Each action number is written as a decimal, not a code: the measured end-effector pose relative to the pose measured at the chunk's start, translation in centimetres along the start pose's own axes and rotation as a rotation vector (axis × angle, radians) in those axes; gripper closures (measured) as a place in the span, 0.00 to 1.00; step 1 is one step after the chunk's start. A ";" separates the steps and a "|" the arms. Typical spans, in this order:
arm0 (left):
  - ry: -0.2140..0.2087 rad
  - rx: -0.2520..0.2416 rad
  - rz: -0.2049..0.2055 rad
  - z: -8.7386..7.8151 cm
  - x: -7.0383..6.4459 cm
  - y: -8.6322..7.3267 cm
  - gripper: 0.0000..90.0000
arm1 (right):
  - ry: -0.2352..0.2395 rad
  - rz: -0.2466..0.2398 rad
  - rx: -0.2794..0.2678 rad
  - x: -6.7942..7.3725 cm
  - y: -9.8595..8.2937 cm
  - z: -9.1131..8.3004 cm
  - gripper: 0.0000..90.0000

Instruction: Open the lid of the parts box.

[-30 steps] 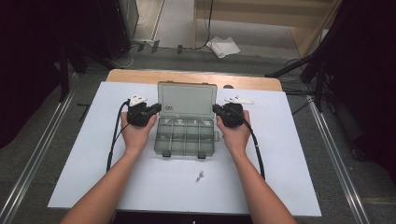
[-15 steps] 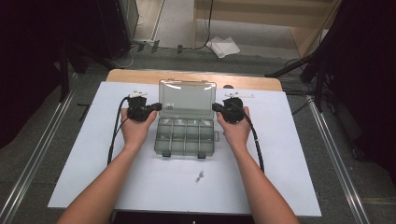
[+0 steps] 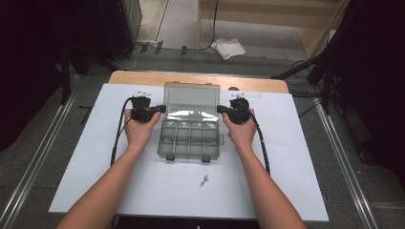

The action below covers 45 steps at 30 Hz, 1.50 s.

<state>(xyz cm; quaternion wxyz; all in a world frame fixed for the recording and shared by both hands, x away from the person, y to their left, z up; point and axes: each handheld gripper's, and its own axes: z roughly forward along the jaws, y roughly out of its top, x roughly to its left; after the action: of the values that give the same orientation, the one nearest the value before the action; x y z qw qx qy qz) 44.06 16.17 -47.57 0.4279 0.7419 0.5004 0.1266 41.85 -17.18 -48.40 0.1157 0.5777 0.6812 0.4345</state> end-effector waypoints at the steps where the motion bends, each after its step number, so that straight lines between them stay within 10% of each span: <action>1: 0.008 -0.002 0.005 0.1 -0.1 0.0 0.92 | 0.004 0.005 -0.001 -0.1 0.0 0.1 0.94; 45: 0.030 0.028 -0.009 1.4 0.3 -0.5 0.90 | 0.003 0.018 0.026 -0.9 -0.7 1.8 0.93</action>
<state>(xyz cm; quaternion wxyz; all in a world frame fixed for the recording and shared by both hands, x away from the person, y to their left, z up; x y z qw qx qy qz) 44.70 15.76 -48.88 0.4106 0.7436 0.5119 0.1285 42.87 -17.09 -50.29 0.1030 0.5845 0.6819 0.4275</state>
